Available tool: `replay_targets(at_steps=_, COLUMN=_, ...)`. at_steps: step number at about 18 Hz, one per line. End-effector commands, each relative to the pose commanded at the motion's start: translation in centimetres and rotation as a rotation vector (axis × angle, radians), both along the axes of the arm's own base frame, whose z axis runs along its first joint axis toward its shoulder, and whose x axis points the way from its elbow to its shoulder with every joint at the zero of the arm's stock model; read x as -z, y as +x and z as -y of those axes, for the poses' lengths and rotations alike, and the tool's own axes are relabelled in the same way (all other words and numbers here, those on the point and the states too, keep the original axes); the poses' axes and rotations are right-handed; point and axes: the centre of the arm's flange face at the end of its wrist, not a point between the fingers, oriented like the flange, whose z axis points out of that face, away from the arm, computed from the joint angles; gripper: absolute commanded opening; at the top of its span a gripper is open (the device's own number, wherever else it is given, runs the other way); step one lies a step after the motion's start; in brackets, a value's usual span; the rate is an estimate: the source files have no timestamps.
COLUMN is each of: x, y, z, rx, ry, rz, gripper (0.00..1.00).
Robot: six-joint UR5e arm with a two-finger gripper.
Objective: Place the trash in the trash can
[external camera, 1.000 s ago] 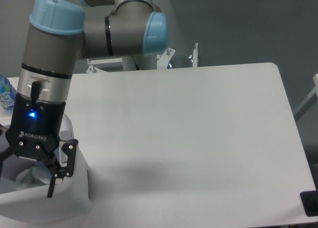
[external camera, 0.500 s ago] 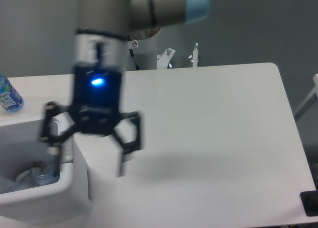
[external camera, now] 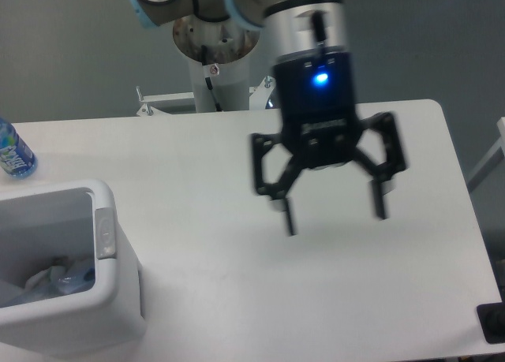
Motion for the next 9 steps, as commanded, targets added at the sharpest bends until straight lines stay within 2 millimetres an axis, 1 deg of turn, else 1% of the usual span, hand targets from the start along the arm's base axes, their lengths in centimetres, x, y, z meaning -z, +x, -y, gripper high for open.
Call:
replay_targets(at_steps=1, x=0.2, y=-0.3, z=0.8, rx=0.019, ry=-0.08, rz=-0.037, gripper=1.0)
replay_targets(at_steps=2, x=1.2, y=-0.7, z=1.4, rx=0.038, ry=-0.176, rz=-0.05, gripper=1.0)
replay_targets(at_steps=4, x=1.7, y=0.2, z=2.9, rx=0.098, ry=-0.328, rz=-0.076, gripper=1.0)
replay_targets(at_steps=7, x=2.3, y=1.1, z=4.2, rx=0.184, ry=-0.458, rz=-0.085, gripper=1.0)
replay_targets(at_steps=9, x=2.0, y=1.9, z=4.7, rx=0.225, ry=-0.498, rz=-0.078, gripper=1.0)
